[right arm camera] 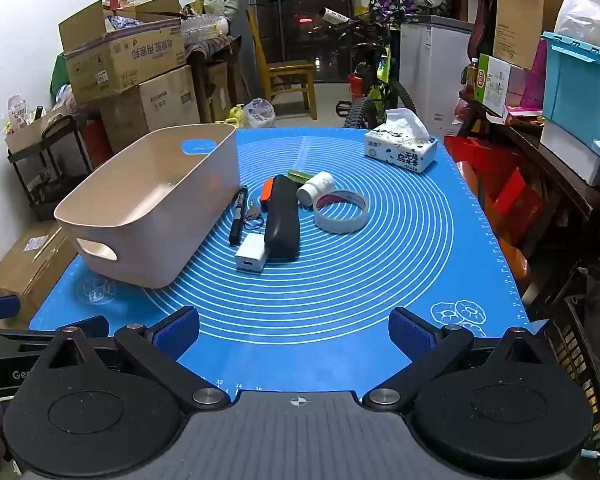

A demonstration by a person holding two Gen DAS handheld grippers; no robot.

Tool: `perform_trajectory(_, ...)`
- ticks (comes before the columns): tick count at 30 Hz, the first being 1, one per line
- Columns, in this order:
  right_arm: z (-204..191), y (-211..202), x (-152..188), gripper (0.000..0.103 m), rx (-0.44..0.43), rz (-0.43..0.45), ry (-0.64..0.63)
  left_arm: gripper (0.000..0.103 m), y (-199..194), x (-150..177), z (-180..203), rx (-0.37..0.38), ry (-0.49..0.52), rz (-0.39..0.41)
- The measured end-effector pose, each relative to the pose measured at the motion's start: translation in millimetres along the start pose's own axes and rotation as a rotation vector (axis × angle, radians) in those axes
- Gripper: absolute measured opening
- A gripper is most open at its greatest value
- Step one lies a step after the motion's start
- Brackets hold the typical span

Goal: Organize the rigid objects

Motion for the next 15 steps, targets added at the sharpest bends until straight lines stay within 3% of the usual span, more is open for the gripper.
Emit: perform_trajectory(15,-0.2,0.5,-0.3,0.1,0.0,-0.002,-0.004,0.102,-0.4,0.5,-0.4,-0.002,0.001,0.001)
Point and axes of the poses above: each gripper's, at about its wrist camera, not at the fingertips, and y roughly the way its jaws point, z to its right, x to its underside, the point moved 6 cm from there along y, roughly the way its jaws point, and after that the axes turned 10 degrees about -y, right-handed, at the moved point
